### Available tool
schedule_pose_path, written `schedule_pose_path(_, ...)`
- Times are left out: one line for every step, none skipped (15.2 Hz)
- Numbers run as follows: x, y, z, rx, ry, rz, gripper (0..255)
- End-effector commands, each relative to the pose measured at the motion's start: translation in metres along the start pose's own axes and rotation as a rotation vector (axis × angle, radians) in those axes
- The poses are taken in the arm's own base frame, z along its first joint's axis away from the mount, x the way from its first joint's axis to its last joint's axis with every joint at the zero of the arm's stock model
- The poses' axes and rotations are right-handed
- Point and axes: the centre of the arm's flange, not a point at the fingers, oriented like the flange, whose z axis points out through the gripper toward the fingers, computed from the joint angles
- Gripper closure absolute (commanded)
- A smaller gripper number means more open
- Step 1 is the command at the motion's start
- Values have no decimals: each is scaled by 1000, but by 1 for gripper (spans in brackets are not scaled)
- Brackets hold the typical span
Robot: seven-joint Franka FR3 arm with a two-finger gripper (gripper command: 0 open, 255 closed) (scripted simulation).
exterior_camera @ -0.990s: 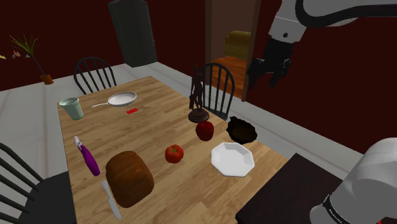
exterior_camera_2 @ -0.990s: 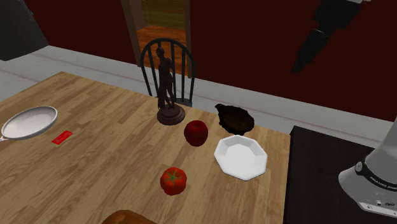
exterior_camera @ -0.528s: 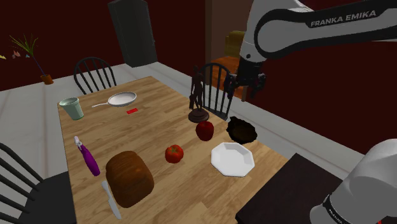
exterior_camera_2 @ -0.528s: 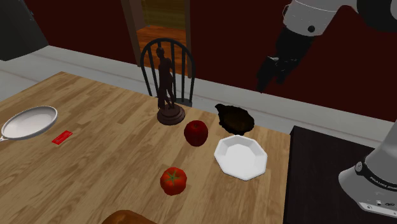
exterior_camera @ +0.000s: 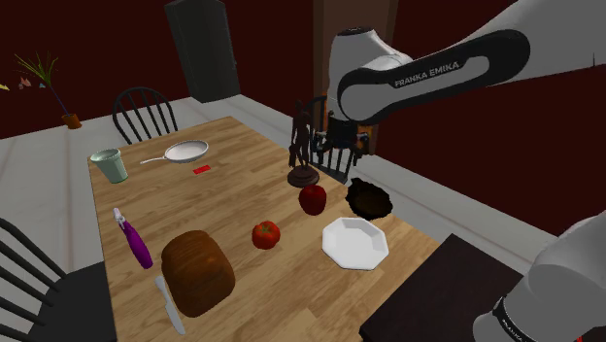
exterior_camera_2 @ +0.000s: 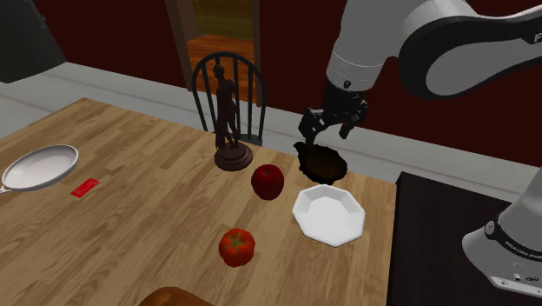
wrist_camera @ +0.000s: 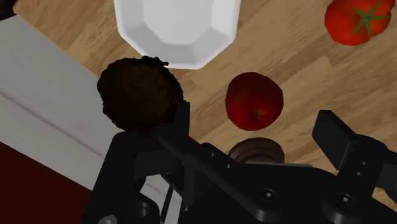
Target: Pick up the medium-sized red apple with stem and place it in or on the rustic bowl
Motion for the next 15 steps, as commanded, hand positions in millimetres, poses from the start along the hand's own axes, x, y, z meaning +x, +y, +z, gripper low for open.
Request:
schedule_pose_path(11, -17, 22, -20, 6, 62, 0)
schedule_pose_path(16, -25, 32, -31, 10, 90, 0)
schedule_pose_path(22, -33, 42, -41, 13, 119, 0)
schedule_pose_path(27, -41, 52, -52, 16, 148, 0)
schedule_pose_path(33, -49, 62, -63, 20, 176, 0)
schedule_pose_path(39, -56, 73, -73, 23, 205, 0)
schedule_pose_path(45, -63, 83, -84, 26, 233, 0)
schedule_pose_path(52, -69, 94, -94, 30, 262, 0)
schedule_pose_path(59, -75, 104, -105, 33, 291, 0)
schedule_pose_path(66, -81, 115, -115, 36, 319, 0)
schedule_pose_path(73, -87, 125, -126, 40, 348, 0)
schedule_pose_path(80, -92, 136, -136, 43, 376, 0)
schedule_pose_path(88, -97, 147, -147, 46, 405, 0)
schedule_pose_path(96, -102, 157, -157, 50, 434, 0)
schedule_pose_path(103, -106, 168, -168, 53, 462, 0)
